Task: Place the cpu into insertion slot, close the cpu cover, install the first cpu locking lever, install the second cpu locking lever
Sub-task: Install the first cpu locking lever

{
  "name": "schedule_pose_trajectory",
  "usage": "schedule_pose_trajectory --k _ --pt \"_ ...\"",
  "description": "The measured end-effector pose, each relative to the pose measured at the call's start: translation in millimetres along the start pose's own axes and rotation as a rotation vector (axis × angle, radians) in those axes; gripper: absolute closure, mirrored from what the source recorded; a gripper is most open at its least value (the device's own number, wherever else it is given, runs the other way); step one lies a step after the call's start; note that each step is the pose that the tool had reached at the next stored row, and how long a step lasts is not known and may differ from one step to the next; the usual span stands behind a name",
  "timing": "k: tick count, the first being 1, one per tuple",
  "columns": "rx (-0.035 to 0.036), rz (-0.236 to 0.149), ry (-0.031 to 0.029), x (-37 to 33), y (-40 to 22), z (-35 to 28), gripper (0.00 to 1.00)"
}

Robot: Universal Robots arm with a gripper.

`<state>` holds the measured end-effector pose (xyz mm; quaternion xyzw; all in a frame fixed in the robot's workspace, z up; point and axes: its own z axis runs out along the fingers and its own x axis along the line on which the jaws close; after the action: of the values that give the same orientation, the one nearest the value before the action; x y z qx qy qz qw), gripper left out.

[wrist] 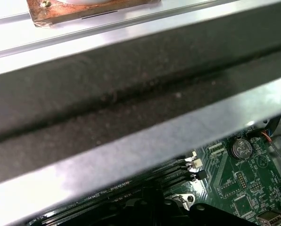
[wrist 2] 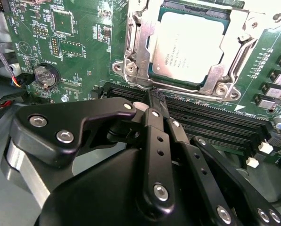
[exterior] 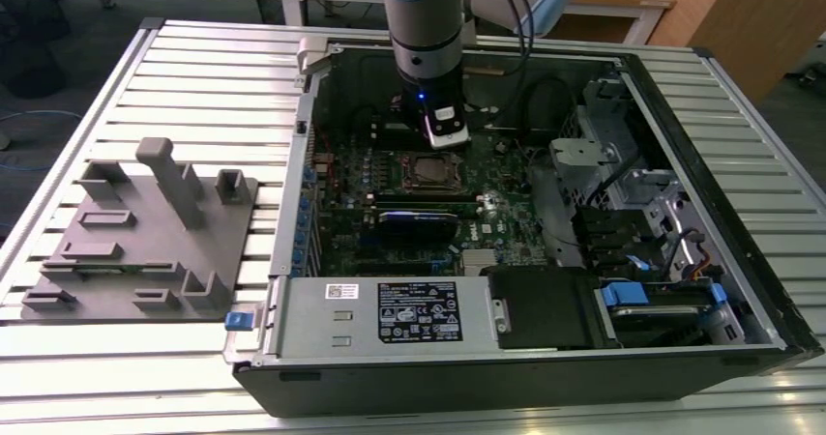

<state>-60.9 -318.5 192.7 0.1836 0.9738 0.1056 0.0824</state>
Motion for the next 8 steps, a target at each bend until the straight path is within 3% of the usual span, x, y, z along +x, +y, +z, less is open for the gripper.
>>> schedule_pose_trajectory --k 8 --pt "-0.0002 0.000 -0.0001 -0.4 -1.0 0.0 0.89"
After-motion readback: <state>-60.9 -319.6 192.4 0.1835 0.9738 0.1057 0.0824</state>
